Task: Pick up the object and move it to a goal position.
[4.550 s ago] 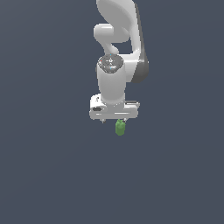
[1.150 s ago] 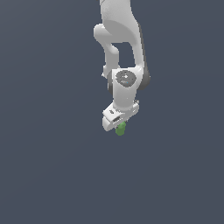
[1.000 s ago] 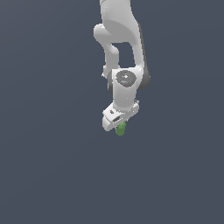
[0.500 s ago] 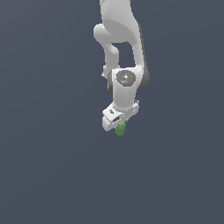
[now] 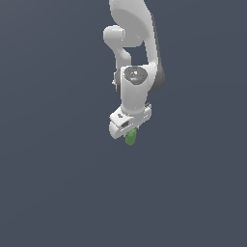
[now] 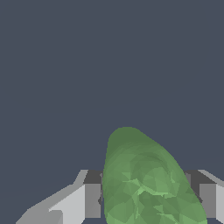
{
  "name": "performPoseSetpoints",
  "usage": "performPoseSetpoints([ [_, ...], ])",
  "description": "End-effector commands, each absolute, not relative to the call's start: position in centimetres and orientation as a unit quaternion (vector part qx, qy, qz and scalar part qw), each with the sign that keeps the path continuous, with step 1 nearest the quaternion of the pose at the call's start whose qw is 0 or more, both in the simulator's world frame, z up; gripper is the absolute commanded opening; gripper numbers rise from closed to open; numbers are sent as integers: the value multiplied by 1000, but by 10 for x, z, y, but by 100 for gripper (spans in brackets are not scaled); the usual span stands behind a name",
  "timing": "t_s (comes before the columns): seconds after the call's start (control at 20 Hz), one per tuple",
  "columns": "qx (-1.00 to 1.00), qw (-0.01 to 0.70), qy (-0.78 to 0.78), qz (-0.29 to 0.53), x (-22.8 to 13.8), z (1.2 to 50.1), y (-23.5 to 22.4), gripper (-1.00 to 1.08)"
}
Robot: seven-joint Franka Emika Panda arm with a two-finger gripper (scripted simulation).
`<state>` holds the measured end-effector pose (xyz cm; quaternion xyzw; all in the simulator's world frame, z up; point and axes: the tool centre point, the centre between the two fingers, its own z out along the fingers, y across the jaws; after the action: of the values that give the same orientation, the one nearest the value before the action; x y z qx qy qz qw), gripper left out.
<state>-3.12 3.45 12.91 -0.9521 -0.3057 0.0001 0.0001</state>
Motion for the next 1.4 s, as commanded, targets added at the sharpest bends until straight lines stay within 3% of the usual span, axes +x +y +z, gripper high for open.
performPoseSetpoints([
  [0.0, -952, 0, -306, 0, -35, 145, 29, -100],
  [1.35, -952, 1, -306, -1, -97, 426, -71, -100],
])
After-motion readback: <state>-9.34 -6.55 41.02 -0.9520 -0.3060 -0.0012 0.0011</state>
